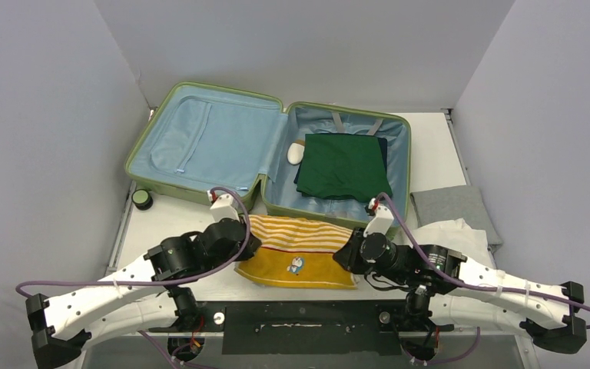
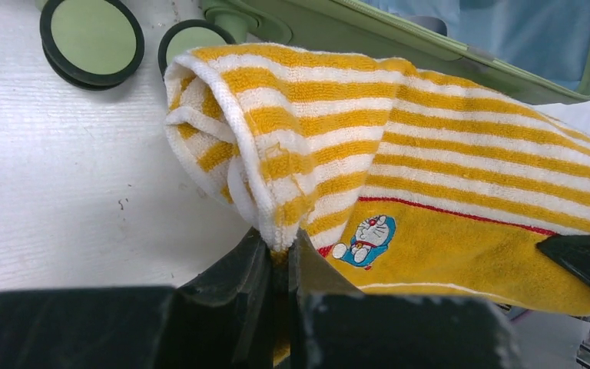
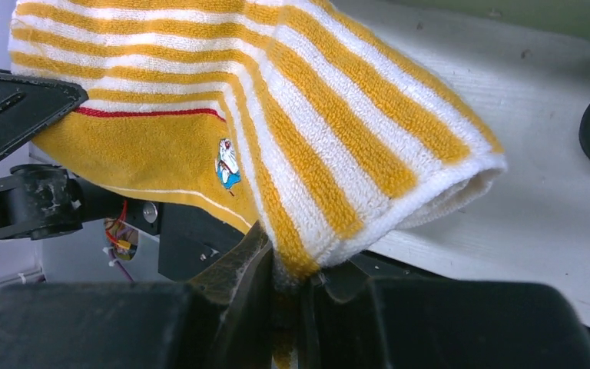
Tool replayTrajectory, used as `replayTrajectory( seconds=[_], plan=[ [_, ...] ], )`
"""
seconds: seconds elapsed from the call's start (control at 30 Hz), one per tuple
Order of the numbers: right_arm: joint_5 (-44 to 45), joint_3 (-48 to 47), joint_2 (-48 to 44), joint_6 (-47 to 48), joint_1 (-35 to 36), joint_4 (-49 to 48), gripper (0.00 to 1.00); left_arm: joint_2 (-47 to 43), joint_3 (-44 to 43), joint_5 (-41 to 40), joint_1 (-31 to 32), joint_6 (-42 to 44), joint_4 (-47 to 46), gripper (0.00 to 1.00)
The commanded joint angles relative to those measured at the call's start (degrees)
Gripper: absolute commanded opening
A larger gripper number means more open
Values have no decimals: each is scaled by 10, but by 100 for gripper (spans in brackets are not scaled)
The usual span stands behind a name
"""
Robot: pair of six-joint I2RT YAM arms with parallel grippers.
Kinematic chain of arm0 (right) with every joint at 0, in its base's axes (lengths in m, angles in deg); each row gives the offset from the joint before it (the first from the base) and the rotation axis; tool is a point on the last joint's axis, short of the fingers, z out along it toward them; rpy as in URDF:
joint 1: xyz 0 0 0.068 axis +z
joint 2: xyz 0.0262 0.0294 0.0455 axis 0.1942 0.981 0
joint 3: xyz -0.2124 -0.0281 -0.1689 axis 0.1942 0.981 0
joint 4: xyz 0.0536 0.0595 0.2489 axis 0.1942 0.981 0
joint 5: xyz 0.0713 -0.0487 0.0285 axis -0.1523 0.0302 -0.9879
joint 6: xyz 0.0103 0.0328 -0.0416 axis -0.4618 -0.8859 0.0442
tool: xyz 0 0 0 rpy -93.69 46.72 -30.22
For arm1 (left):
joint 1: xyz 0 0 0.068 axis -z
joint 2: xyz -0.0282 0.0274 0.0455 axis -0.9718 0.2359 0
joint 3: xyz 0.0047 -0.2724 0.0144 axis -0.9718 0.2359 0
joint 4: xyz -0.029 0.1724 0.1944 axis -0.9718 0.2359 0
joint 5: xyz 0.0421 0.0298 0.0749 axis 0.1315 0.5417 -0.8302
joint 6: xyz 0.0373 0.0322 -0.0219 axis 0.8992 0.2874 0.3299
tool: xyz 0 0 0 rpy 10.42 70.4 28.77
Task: Pack the luggage
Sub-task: Pick up the household item at the center of the board, then place the household item in the luggage.
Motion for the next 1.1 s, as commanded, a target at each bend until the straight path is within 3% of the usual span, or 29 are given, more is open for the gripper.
replayTrajectory(
  seconds=[0.0, 0.23, 0.43, 0.63, 0.73, 0.9, 1.07],
  plan=[
    [46, -69, 11, 40, 3, 14, 0, 8, -74, -20, 2, 33, 39, 0],
    [107, -185, 51, 105, 1, 15, 0, 38, -201, -64, 2, 83, 54, 0],
    [186, -300, 137, 192, -27, 2, 0, 135, -299, -104, 0, 190, -46, 0],
    [24, -360, 232, 269, -218, -70, 0, 271, -390, -127, -9, 286, -125, 0],
    [-8, -364, 260, 279, -289, -97, 0, 312, -415, -114, -40, 315, -171, 0],
    [-40, -352, 292, 285, -408, -147, 0, 376, -434, -16, -144, 319, -254, 0],
    [-55, -328, 328, 289, -484, -200, 0, 454, -445, 31, -204, 339, -338, 0]
  ],
)
